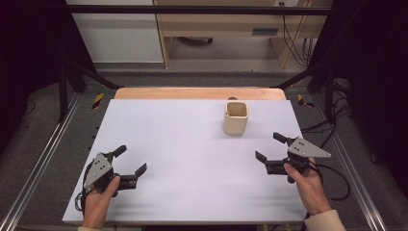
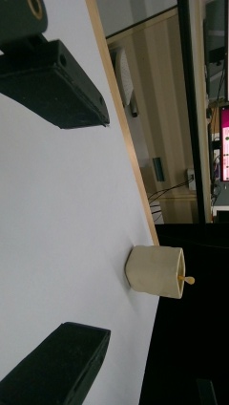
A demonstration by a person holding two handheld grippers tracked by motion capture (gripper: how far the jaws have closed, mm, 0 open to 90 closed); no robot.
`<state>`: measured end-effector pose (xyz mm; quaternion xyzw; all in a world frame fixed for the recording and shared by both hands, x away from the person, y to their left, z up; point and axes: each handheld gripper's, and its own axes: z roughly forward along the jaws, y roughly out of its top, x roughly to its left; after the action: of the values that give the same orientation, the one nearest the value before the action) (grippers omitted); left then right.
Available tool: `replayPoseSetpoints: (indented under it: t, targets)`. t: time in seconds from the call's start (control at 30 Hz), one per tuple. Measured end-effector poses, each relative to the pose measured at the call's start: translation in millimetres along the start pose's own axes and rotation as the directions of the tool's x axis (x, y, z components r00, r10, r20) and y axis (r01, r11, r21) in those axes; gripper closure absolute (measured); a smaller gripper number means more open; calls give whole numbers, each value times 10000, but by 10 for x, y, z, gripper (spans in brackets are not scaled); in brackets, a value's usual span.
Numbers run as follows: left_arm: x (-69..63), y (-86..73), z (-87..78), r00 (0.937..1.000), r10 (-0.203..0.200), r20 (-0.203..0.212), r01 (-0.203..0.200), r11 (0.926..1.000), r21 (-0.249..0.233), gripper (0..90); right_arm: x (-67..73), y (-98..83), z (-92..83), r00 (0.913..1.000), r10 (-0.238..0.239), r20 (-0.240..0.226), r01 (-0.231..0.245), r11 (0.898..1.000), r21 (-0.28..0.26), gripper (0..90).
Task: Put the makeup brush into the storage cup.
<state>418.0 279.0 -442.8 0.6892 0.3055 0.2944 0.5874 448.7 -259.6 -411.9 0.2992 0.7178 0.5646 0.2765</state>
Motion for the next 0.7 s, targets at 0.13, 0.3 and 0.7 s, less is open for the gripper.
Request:
replayPoseSetpoints:
  t: [0.13,0.3,0.7]
  targets:
    - [-8,5,0,10000,21,44,-21,10000,-18,12,21,-44,14,9998,65,-174,-65,10000,31,71]
    - [-20,11,-1,9999,49,113,-48,10000,-35,12,50,-87,21,9991,55,-428,-50,9999,100,73]
    - [-32,20,-26,9998,48,204,-46,9999,-100,12,151,-197,22,9968,11,-800,-8,10000,38,70]
